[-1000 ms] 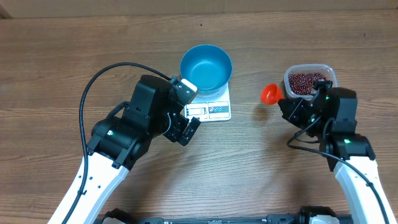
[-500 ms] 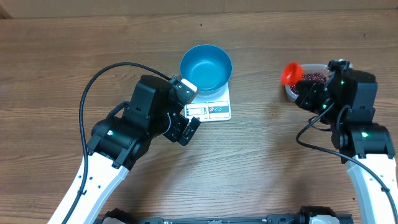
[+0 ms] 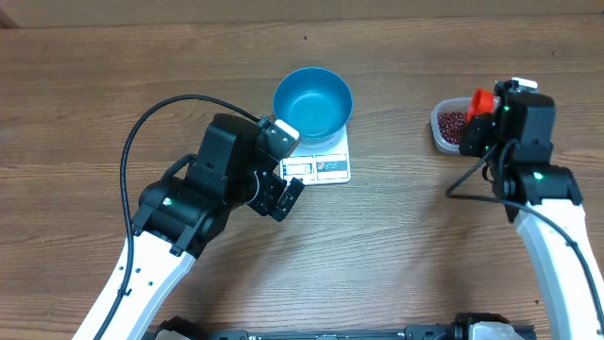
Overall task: Scoop item into bowl and weigh 150g on scale
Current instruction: 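Move the red scoop with the right gripper over the bean container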
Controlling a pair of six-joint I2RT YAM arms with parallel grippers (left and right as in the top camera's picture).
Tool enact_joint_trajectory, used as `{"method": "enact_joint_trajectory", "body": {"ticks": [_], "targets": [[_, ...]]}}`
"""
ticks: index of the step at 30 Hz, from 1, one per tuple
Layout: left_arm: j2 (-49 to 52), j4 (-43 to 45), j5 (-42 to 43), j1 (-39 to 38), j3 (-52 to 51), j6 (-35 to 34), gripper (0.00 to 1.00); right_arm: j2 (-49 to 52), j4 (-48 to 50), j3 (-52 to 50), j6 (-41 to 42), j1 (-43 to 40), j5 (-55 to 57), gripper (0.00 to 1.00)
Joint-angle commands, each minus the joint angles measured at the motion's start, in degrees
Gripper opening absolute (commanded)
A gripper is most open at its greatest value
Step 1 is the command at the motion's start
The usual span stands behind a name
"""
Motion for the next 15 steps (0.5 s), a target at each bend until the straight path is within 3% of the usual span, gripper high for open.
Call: {"method": "enact_joint_trajectory", "body": {"ticks": [1, 15], "targets": [[-0.02, 0.04, 0.00, 0.20, -0.17, 1.09, 0.99, 2.56, 1.20, 1.75, -2.29, -0.13, 6.91, 0.04], [-0.02, 0.04, 0.00, 0.20, -0.17, 1.09, 0.99, 11.93, 3.28, 1.75, -6.95, -3.43, 7.72, 0.04]]}}
